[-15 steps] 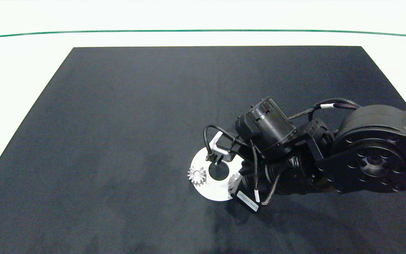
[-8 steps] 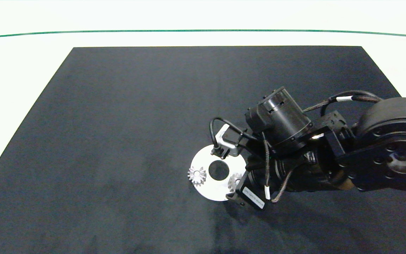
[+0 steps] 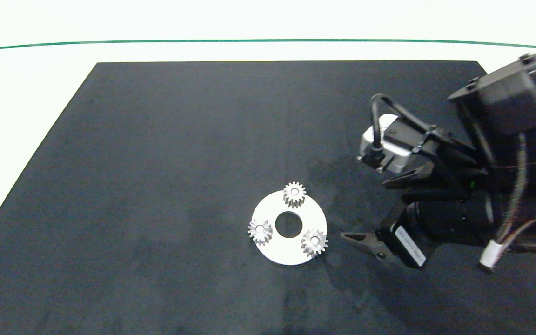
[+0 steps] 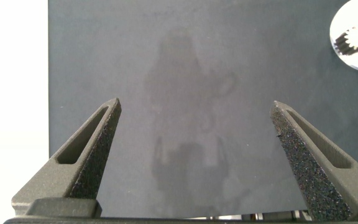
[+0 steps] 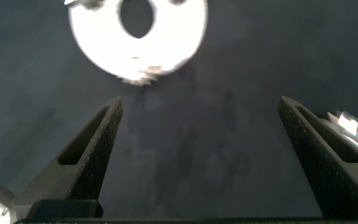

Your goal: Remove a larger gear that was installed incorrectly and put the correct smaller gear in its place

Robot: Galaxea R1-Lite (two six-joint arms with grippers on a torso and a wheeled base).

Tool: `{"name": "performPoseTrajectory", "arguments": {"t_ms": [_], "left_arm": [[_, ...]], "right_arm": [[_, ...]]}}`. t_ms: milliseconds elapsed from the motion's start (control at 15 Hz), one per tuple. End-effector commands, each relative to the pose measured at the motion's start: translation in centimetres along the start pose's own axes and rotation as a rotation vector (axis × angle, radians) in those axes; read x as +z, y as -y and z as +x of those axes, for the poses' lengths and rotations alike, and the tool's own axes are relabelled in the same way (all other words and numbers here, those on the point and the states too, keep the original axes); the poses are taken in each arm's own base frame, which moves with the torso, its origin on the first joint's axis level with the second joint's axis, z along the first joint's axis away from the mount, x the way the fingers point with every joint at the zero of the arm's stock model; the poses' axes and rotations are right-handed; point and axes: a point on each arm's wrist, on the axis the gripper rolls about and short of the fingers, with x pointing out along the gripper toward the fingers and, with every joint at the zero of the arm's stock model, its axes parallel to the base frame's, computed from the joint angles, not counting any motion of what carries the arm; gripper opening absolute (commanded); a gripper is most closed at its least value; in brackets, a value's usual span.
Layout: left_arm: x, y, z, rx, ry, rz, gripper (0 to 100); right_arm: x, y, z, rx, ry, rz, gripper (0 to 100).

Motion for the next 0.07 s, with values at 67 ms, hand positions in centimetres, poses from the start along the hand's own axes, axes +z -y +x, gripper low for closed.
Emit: {"name": "performPoseTrajectory", "arguments": {"t_ms": [67], "left_arm": [[-0.15,-0.09,-0.32,0.031,0.008,-0.001,100]], "right_arm": [[-2.30,2.89,-6.95,-0.172,0.124,0.101,100]]}}
